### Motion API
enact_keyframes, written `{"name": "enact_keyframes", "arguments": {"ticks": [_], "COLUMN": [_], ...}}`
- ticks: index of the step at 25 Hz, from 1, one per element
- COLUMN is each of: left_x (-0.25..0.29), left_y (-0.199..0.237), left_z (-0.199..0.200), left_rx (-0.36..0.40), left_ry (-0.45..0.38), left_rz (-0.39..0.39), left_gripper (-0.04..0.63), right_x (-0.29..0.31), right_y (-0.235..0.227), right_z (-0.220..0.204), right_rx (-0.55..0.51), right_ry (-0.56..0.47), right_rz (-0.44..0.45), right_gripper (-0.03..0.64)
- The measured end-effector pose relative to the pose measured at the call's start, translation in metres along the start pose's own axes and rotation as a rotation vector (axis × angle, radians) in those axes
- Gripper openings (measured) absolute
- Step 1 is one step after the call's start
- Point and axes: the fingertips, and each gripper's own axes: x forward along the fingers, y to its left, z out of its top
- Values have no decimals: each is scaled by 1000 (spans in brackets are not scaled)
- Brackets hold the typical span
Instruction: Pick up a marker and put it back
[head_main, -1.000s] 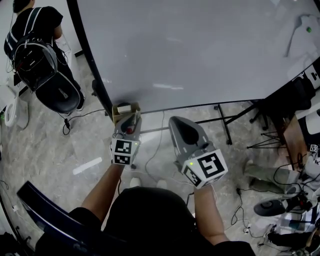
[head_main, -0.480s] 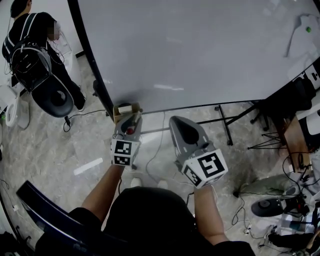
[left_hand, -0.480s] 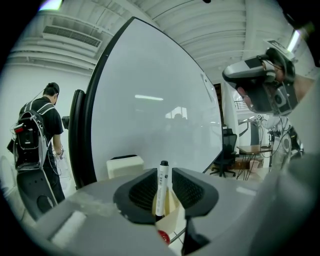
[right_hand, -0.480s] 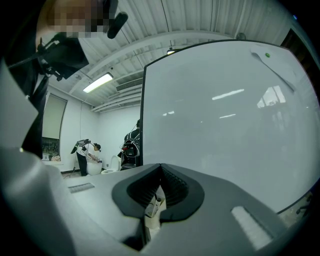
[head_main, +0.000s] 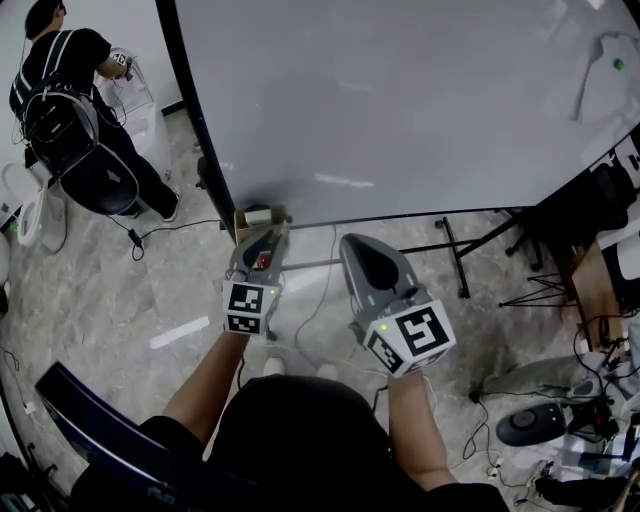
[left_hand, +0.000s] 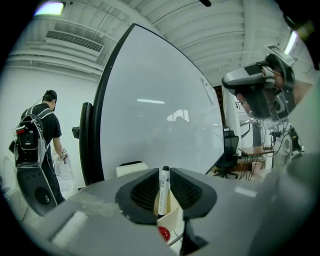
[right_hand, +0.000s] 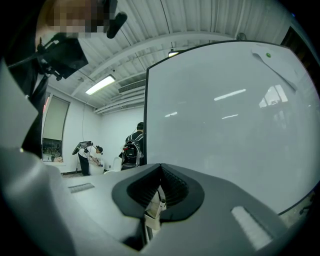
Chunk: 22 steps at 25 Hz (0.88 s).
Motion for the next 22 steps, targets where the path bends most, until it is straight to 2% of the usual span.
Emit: {"name": "enact_keyframes", "arguments": {"ticks": [11, 22], "left_x": [-24, -69], "left_y": [3, 9], "left_z": [18, 54], "left_rx": [-1, -7], "left_ry": [-39, -101], "left_rz": [36, 86], "left_gripper": [32, 20], "right_x": [0, -6], "right_y": [13, 29], "right_z": [1, 1], "right_rx": [3, 10], "right_ry": [-8, -29], "right_rz": [47, 90], "right_gripper": [9, 9]}}
